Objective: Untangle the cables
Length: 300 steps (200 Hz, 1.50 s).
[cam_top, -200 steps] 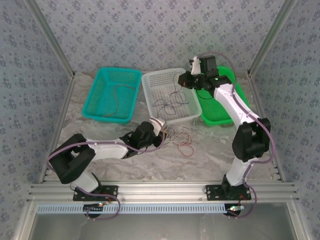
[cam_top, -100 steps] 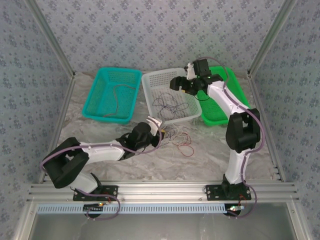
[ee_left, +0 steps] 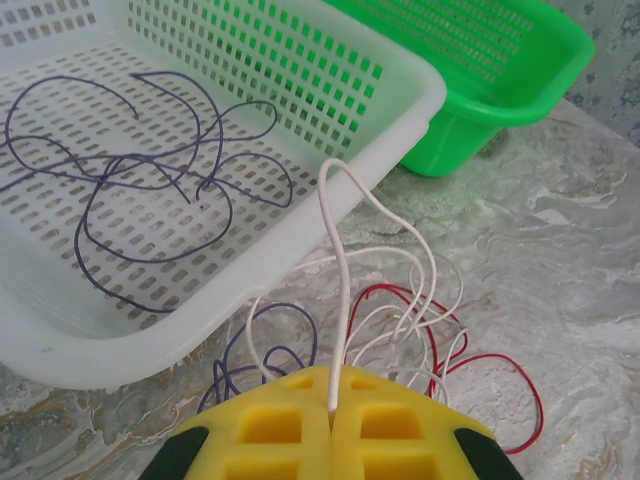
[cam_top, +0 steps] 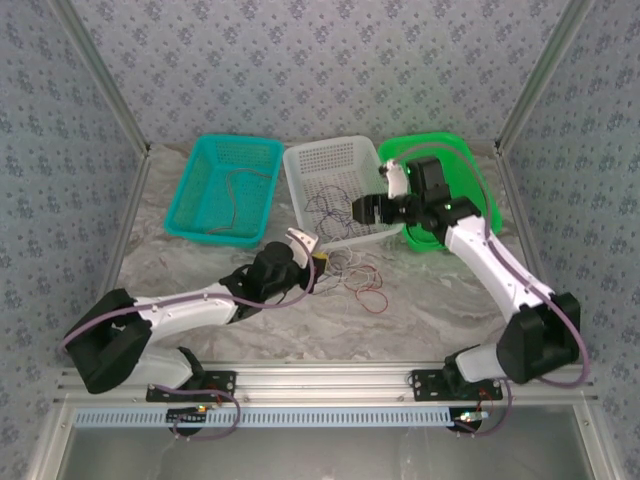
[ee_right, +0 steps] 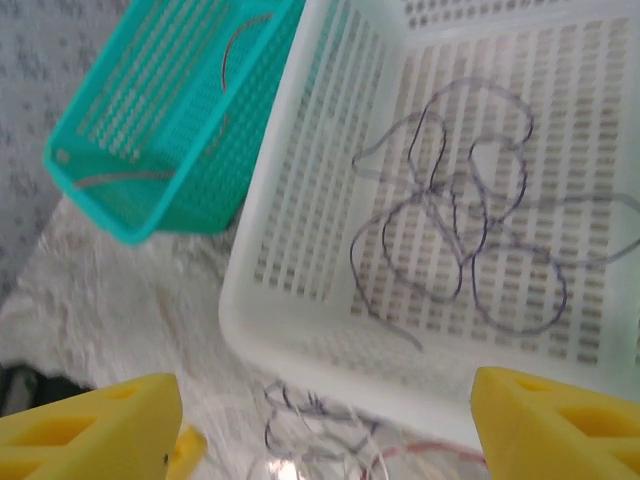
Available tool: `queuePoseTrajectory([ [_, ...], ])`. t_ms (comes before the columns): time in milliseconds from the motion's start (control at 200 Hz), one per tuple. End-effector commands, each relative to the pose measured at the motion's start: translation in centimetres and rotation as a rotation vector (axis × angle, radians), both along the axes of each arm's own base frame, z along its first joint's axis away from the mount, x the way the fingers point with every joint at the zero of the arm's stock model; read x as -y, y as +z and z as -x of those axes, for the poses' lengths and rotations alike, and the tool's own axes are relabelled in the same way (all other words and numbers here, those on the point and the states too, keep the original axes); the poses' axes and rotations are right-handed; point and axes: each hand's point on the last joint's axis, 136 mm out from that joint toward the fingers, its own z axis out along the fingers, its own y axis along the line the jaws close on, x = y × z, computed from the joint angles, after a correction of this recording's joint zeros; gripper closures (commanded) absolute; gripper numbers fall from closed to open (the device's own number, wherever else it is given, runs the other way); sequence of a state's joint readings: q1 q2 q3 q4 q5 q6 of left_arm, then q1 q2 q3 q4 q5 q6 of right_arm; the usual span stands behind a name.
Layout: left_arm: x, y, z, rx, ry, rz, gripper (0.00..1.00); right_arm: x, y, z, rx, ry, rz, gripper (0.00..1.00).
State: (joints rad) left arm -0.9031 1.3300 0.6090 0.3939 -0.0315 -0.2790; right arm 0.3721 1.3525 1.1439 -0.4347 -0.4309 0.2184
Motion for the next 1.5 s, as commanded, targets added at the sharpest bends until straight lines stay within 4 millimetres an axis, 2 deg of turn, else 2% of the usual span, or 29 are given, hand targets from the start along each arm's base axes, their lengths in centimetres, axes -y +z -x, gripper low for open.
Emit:
queuePoseTrajectory([
  [0, 0.6, 3.0, 0.0, 0.038, -0.022, 0.039, 1.00, -0.1, -1.8, 1.8, 0.056, 0.056, 0.052, 0.21],
  [175, 0.7, 3.9, 0.3, 0.035, -0.032, 0.067, 1.00, -2.0, -3.7, 3.6, 0.072, 0.106, 0.017, 0.19],
  [265, 0.7, 4.3, 0.6, 0.034, -0.041, 0.081, 1.00, -2.7, -4.8, 3.5, 0.066, 0.113, 0.041, 0.17],
  [485, 0.7, 5.2, 1.0, 0.031, -0.052, 0.119, 1.00, -4.5, -5.3, 2.9, 0.068, 0.116, 0.024, 0.21],
  [605, 0.8, 6.9, 1.4, 0.043, -0.068, 0.181, 1.00, -3.4, -7.0, 1.5, 0.039, -0.008, 0.120, 0.34],
  [675, 0.9, 8.1, 1.8, 0.058, -0.087, 0.227, 1.00, -2.9, -7.3, 0.8, 0.037, -0.061, 0.132, 0.36],
  [745, 1.0, 9.0, 2.1, 0.069, -0.101, 0.257, 1.00, -2.7, -7.0, 0.3, 0.059, -0.102, 0.131, 0.40],
  [894, 0.4, 9.8, 2.6, 0.079, -0.099, 0.277, 1.00, -1.3, -6.6, -0.4, 0.094, -0.185, 0.192, 0.55],
  [1089, -0.9, 10.2, 3.2, 0.087, -0.086, 0.291, 1.00, 1.2, -5.5, -1.0, 0.121, -0.279, 0.293, 0.62],
  [1179, -1.3, 10.2, 3.5, 0.087, -0.080, 0.296, 1.00, 1.4, -4.3, -1.1, 0.145, -0.287, 0.272, 0.64],
  [1299, -2.1, 10.1, 3.3, 0.091, -0.048, 0.303, 1.00, 1.7, -4.0, -1.3, 0.130, -0.296, 0.271, 0.64],
  [1389, -2.8, 10.4, 3.0, 0.102, -0.012, 0.317, 1.00, 1.5, -4.5, -0.9, 0.096, -0.268, 0.255, 0.49],
  [1494, -3.3, 11.1, 2.9, 0.120, 0.001, 0.331, 0.99, 0.7, -4.4, 0.2, 0.100, -0.207, 0.212, 0.39],
])
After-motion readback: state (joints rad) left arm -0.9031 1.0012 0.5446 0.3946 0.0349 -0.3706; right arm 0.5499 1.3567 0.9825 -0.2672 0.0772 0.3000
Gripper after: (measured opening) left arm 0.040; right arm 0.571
